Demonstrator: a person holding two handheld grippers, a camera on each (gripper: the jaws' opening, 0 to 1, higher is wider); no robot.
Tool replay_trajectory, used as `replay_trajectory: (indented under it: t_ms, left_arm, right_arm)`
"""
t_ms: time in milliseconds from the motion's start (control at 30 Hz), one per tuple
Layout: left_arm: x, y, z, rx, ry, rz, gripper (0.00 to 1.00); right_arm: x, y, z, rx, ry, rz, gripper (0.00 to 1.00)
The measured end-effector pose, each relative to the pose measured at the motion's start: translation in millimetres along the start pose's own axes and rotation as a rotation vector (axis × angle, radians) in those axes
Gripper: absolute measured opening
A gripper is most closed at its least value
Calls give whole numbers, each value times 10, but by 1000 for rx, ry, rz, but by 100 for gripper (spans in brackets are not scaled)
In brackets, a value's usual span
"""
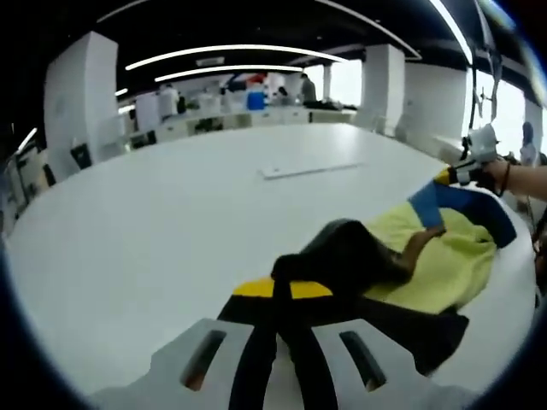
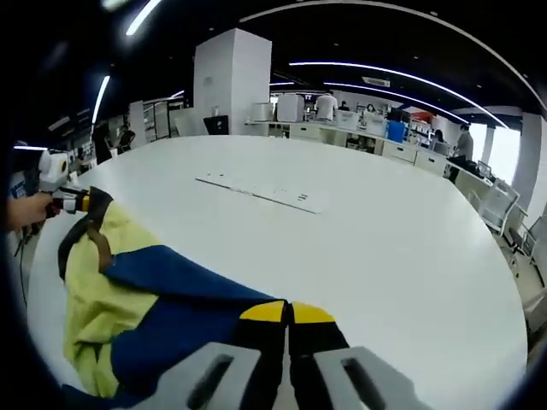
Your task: Fold the garment on the visible template until the final outline fits inside the template.
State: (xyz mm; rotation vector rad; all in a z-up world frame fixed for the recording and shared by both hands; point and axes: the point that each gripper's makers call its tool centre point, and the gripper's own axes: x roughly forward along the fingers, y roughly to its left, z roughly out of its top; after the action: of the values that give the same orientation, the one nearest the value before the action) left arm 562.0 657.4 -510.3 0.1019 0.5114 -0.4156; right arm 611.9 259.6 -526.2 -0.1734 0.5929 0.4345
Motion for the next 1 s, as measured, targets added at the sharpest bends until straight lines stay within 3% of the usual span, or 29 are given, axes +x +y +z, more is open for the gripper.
replay_trajectory:
  t_ms: [267, 367, 533, 600, 767, 1000]
  left_arm:
    - [91, -12, -98, 16, 42, -4, 0]
    - [121, 7, -178, -18, 81, 0, 0]
    - [148, 34, -185, -4, 91, -2, 0]
    - [146, 33, -186, -7, 92, -1, 0]
    - [91, 186, -146, 61, 107, 89, 18]
    - [-78, 192, 69, 75, 42, 81, 29]
  right_arm:
    - [54, -45, -75, -14, 48, 6, 0]
    - [68, -36, -97, 30, 52, 9, 0]
    - [72, -45, -99, 36, 48, 9, 0]
    - [74, -48, -99, 103, 48, 1, 0]
    - [65, -65, -91, 127, 37, -19, 3]
    - [-81, 77, 105, 123, -22, 16, 22]
